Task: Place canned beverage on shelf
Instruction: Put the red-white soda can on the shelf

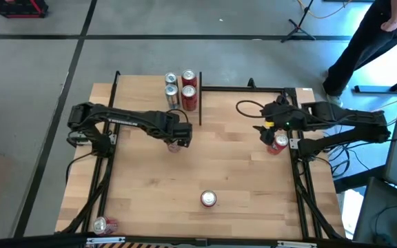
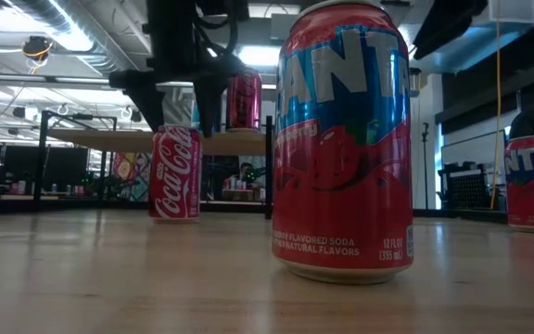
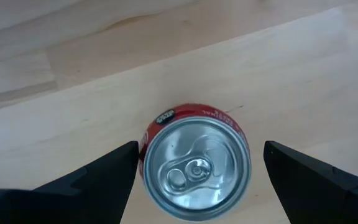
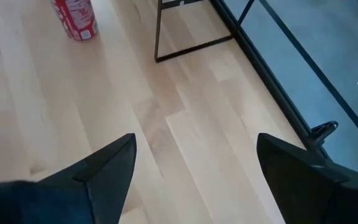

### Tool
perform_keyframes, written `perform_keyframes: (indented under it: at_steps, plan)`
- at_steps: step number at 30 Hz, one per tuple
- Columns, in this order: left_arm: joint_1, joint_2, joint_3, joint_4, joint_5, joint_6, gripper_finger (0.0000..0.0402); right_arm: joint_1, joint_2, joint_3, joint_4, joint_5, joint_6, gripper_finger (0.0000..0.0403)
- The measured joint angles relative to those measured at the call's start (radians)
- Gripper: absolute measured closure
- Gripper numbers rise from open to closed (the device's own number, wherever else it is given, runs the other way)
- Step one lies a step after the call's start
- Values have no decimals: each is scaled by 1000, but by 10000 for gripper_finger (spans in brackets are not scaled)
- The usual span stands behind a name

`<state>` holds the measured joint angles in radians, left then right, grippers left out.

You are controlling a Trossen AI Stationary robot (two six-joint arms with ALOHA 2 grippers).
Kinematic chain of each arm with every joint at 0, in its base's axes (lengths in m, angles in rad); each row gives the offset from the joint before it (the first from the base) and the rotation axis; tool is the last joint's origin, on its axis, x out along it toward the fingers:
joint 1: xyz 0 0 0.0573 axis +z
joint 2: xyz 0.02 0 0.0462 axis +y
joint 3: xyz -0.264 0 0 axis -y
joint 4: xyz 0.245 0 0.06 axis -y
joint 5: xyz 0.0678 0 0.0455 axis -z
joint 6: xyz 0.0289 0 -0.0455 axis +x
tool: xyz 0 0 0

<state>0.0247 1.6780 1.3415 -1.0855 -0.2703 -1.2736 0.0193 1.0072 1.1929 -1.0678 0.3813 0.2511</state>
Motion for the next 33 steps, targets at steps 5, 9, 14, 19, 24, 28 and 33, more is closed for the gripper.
perform_keyframes:
  at_steps: [5, 9, 14, 19, 24, 28, 33]
  plan:
    - [4, 16, 0, -3, 1, 6, 67, 0, -11, -19, 3, 1, -25, 81]
    - [3, 45, 0, -5, 12, 23, 67, 0, -11, -37, 24, 1, -45, 81]
    - [4, 77, 0, -4, 31, 24, 67, 0, -12, -45, 32, 7, -59, 81]
    - [4, 88, 0, -2, 56, 45, 83, 0, -12, -45, 54, 12, -78, 81]
    - [-3, 85, 1, -10, 70, 74, 130, 0, -12, -45, 67, 20, -101, 81]
    - [-14, 67, 12, -46, 112, 112, 131, 0, -12, -44, 84, 21, -102, 81]
    - [-39, 4, 133, -224, 105, 188, 131, 0, -11, -44, 92, -41, -100, 81]
